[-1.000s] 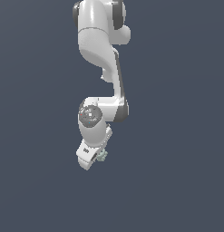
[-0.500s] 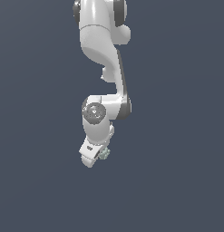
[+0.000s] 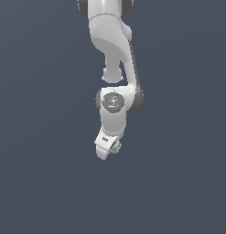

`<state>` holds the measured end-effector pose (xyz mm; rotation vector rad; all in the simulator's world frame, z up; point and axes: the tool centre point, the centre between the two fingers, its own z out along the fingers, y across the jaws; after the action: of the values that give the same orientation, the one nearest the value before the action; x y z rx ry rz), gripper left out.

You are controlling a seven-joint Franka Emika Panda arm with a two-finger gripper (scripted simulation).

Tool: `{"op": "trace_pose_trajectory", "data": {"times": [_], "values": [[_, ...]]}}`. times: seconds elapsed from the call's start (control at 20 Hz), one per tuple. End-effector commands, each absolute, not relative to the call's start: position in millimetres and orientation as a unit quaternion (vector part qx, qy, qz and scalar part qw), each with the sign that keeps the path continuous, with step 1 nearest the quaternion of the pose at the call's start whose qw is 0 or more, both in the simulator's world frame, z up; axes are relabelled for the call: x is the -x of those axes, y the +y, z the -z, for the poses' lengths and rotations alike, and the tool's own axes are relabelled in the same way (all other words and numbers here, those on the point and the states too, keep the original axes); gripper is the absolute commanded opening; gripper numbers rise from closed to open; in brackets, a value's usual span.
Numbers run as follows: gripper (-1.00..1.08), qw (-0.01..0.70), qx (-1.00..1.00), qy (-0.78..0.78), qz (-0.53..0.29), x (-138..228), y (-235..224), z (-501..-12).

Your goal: Pick up the object and move it to a goal position.

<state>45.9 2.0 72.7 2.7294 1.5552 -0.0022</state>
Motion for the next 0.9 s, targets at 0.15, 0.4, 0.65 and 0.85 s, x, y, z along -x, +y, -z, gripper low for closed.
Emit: {"op": "trace_pose_trajectory", "data": {"times": [0.15,0.4,0.65,0.85], "values": [[-1.00,0.001,-0.868,0.496,0.000,-14.4,54.1,-89.1],[-1.00,0.001,-0.868,0.496,0.001,15.0,103.2,-104.4],[-1.00,0.001,-0.868,0.496,0.001,41.5,149.0,-118.8],[-1.00,0.001,-0.868,0.496,0.000,58.1,179.2,-128.5]]}}
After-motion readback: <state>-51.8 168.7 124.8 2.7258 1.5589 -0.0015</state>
